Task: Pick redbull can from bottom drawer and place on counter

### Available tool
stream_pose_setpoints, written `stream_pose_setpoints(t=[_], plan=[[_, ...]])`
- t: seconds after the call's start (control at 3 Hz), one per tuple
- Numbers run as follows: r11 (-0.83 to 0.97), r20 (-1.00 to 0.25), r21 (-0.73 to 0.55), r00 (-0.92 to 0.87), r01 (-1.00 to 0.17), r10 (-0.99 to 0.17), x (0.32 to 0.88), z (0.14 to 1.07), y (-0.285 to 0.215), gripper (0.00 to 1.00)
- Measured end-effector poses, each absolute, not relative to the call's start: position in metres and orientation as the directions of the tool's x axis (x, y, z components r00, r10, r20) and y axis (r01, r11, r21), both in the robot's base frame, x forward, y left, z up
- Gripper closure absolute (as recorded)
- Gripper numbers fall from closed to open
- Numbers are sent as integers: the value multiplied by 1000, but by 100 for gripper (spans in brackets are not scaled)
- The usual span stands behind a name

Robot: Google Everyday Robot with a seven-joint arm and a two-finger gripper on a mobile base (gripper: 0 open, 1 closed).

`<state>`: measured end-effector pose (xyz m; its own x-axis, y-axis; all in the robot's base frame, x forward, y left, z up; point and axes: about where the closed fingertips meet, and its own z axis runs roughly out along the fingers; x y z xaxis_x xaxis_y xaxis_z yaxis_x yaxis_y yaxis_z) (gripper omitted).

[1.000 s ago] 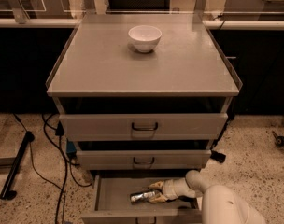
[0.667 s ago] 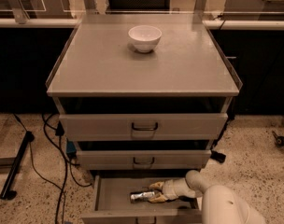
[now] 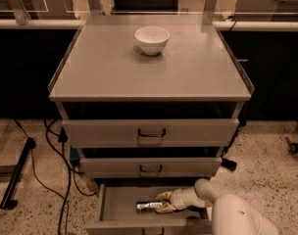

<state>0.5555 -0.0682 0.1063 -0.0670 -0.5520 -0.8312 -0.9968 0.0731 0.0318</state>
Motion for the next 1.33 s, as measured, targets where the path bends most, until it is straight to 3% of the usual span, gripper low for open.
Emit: stream_pose_setpoints(t=[0.67,1.33], plan=[[129,-800,-4,-74,-992,-595,553,157,-97,100],[228,-733,-91,-90,-970,-674,559,279,-139,100]])
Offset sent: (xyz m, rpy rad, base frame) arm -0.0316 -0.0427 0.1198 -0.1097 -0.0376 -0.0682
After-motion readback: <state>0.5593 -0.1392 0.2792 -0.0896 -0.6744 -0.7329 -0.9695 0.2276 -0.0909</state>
